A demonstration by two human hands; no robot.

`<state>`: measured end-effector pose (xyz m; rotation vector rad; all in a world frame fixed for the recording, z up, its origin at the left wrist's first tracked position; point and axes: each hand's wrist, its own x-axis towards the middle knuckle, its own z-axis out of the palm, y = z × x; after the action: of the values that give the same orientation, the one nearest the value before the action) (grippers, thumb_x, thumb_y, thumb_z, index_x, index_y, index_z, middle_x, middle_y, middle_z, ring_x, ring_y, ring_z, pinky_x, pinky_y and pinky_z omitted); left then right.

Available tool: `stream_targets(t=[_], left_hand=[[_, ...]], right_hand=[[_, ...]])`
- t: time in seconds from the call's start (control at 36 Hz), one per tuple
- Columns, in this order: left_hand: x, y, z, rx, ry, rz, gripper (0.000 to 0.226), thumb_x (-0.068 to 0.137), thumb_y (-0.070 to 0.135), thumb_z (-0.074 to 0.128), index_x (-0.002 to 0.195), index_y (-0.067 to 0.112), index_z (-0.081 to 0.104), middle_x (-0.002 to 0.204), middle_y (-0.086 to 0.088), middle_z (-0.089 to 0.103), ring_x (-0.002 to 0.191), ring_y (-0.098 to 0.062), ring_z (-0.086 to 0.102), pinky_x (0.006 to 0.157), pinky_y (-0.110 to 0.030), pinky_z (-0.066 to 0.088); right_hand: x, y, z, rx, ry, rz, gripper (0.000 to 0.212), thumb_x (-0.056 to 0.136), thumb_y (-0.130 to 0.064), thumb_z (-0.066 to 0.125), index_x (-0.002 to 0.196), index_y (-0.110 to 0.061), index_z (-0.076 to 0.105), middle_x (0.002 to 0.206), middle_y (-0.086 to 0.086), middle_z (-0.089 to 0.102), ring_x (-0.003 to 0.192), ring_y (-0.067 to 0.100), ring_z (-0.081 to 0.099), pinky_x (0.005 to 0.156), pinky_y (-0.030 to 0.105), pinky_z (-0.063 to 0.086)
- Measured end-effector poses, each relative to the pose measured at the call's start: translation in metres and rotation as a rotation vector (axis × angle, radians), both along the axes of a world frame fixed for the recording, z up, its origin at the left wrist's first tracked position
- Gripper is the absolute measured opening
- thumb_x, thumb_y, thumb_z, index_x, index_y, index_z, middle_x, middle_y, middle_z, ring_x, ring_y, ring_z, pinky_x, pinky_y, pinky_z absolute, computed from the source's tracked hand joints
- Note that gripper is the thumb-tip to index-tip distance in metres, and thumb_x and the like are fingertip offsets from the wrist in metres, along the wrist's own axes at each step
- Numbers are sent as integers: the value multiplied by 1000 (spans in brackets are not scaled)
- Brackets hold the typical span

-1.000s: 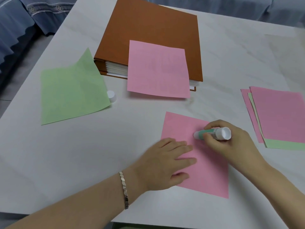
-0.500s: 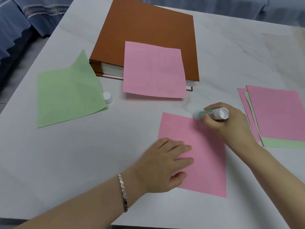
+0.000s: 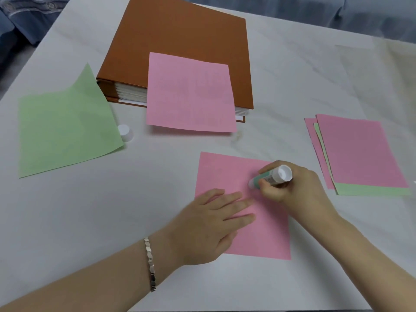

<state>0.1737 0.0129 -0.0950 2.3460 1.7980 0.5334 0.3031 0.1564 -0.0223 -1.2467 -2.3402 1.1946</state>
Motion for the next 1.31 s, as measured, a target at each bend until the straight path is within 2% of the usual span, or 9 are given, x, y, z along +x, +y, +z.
stream_targets(t=[0.28, 0.39, 0.47, 0.58, 0.83, 1.0, 1.14, 1.19, 1.31], left_hand=[[0, 1, 3, -16, -32, 13, 40, 89, 26, 42, 125, 26, 61, 139, 3, 51, 129, -17, 45, 108, -34, 27], [1, 0, 4, -33, -66, 26, 40, 89, 26, 43, 124, 26, 61, 139, 3, 51, 128, -16, 45, 108, -32, 26], [1, 1, 4, -27, -72, 33, 40, 88, 26, 43, 122, 25, 62, 137, 2, 52, 127, -16, 45, 108, -32, 25], [1, 0, 3, -30, -59, 29, 40, 87, 26, 44, 122, 26, 62, 136, 1, 54, 127, -16, 45, 108, -32, 25], [0, 1, 3, -31, -66, 18, 39, 88, 26, 44, 122, 26, 63, 137, 3, 52, 127, -16, 46, 108, -33, 26], [1, 1, 6, -7, -67, 33, 39, 86, 25, 44, 119, 25, 65, 136, 1, 54, 125, -17, 48, 106, -33, 29], [9, 4, 4, 42, -61, 76, 35, 82, 24, 47, 110, 23, 69, 129, -1, 59, 118, -20, 53, 101, -35, 33], [10, 5, 3, 58, -62, 89, 33, 83, 26, 47, 107, 23, 69, 127, -1, 60, 117, -20, 53, 101, -36, 33], [10, 5, 1, 57, -53, 82, 32, 86, 30, 46, 108, 23, 68, 128, 1, 60, 118, -20, 51, 102, -36, 31]], right_hand=[[-20, 22, -7, 129, 17, -76, 6, 74, -14, 68, 78, -19, 66, 78, 1, 69, 67, 7, 55, 53, 5, 37], [-11, 15, 0, 131, 92, -144, 20, 74, -13, 69, 71, -31, 60, 58, -19, 61, 56, -7, 52, 53, 5, 37], [3, 2, 7, 80, 45, -84, 14, 71, -16, 68, 67, -28, 64, 68, -27, 63, 60, -6, 55, 54, 5, 38], [18, -10, 6, 11, -34, 5, 12, 72, -13, 70, 71, -25, 73, 77, -20, 68, 67, -3, 58, 57, 6, 39], [1, 7, -3, 34, 17, -68, 6, 71, -10, 70, 73, -16, 71, 77, -5, 71, 68, 5, 58, 56, 9, 41], [-12, 23, -5, 109, 52, -135, 20, 74, -13, 69, 71, -31, 59, 68, -4, 62, 56, 0, 50, 53, 7, 38], [-2, 18, 5, 125, 50, -165, 11, 73, -19, 68, 74, -29, 63, 59, -21, 61, 57, -8, 53, 53, 5, 37], [8, 10, 9, 95, 35, -139, 15, 71, -18, 69, 68, -31, 62, 62, -30, 60, 57, -9, 53, 53, 4, 37], [24, -5, 8, 18, -15, -69, 17, 73, -10, 69, 68, -26, 69, 77, -29, 65, 61, -9, 56, 54, 4, 37]])
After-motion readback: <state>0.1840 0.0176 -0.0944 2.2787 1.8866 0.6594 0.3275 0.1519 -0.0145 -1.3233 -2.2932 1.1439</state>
